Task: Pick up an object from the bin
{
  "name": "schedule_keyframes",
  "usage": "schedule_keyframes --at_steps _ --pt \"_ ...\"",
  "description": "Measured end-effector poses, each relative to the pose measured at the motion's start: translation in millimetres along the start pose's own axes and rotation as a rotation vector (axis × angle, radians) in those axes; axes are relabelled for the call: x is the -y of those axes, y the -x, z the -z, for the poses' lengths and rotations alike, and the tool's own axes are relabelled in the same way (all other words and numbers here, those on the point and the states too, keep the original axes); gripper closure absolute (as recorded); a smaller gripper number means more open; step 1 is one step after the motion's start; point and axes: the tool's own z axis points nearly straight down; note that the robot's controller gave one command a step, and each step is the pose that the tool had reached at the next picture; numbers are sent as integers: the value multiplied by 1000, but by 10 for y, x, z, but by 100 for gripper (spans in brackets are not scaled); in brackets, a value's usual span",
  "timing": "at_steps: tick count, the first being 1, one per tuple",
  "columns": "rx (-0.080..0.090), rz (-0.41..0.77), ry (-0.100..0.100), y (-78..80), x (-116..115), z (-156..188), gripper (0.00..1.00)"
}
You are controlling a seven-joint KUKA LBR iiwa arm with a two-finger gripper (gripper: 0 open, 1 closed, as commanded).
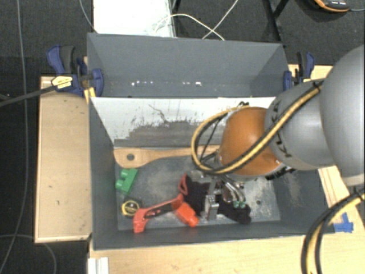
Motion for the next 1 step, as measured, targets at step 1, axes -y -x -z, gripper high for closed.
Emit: schedule_keyframes --at_steps 1 --pt "7 56 1 135 -73 4 100"
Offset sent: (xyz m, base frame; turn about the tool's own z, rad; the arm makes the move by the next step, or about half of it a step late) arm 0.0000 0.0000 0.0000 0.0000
